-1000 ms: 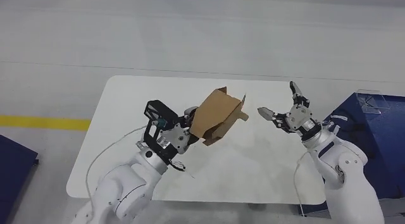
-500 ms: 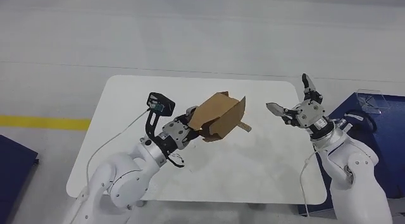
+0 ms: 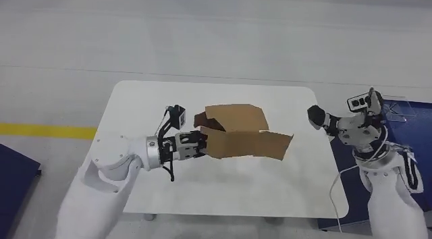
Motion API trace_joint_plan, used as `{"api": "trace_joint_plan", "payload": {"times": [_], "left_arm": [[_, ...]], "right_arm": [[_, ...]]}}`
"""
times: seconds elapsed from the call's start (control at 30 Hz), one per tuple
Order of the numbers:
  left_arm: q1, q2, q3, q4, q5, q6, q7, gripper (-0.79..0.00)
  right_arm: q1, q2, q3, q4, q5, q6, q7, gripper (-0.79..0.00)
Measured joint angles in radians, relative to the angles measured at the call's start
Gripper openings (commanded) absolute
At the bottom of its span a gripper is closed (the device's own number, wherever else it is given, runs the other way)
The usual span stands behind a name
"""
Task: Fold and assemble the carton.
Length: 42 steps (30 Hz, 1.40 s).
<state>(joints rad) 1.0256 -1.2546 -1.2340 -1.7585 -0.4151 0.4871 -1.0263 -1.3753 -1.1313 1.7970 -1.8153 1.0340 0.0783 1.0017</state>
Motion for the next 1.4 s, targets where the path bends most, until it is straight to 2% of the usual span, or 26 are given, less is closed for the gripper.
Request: {"api": "trace_joint_plan", "payload": {"times": [0.17,0.43,0.6,0.73,0.83,0.97,1.07,1.1,1.13,1.17,1.2,1.33,1.37,1.4], "left_arm": [[-0.044,-0.003,0.059,0.047,-0.099,0.070,-0.095,-0.785],[-0.058,0.000,0.101,0.059,-0.117,0.041,-0.100,-0.785],[-0.049,0.005,0.108,0.057,-0.124,0.030,-0.091,-0.785],[-0.043,0.010,0.121,0.051,-0.121,0.031,-0.096,-0.785],[-0.043,0.013,0.134,0.046,-0.118,0.036,-0.104,-0.785],[-0.042,0.017,0.149,0.037,-0.112,0.035,-0.113,-0.785],[-0.040,0.020,0.158,0.035,-0.112,0.032,-0.118,-0.785],[-0.039,0.021,0.161,0.034,-0.112,0.031,-0.120,-0.785],[-0.039,0.022,0.165,0.034,-0.111,0.030,-0.122,-0.785],[-0.038,0.023,0.167,0.034,-0.110,0.028,-0.122,-0.785],[-0.038,0.024,0.168,0.036,-0.109,0.027,-0.121,-0.785],[-0.040,0.029,0.172,0.042,-0.103,0.024,-0.107,-0.785],[-0.040,0.030,0.173,0.042,-0.097,0.023,-0.101,-0.650],[-0.040,0.031,0.174,0.040,-0.093,0.022,-0.096,0.000]], "right_arm": [[-0.035,0.002,-0.033,-0.016,-0.105,-0.071,0.066,0.000],[-0.074,0.006,-0.082,-0.047,-0.160,-0.037,0.093,0.000],[-0.098,0.006,-0.099,-0.078,-0.112,0.004,0.094,0.000],[-0.118,0.006,-0.115,-0.109,-0.094,0.030,0.087,-0.145],[-0.130,0.006,-0.119,-0.131,-0.097,0.032,0.077,-0.357],[-0.141,0.009,-0.127,-0.145,-0.105,0.059,0.066,-0.329],[-0.146,0.012,-0.135,-0.150,-0.138,0.095,0.047,-0.486],[-0.147,0.013,-0.138,-0.152,-0.148,0.106,0.045,-0.496],[-0.149,0.014,-0.141,-0.155,-0.160,0.112,0.045,-0.542],[-0.151,0.015,-0.143,-0.158,-0.167,0.113,0.047,-0.646],[-0.154,0.016,-0.145,-0.160,-0.174,0.113,0.049,-0.785],[-0.169,0.019,-0.150,-0.167,-0.191,0.108,0.051,-0.785],[-0.172,0.019,-0.151,-0.167,-0.191,0.110,0.047,-0.785],[-0.176,0.019,-0.151,-0.167,-0.192,0.118,0.037,-0.785]]}}
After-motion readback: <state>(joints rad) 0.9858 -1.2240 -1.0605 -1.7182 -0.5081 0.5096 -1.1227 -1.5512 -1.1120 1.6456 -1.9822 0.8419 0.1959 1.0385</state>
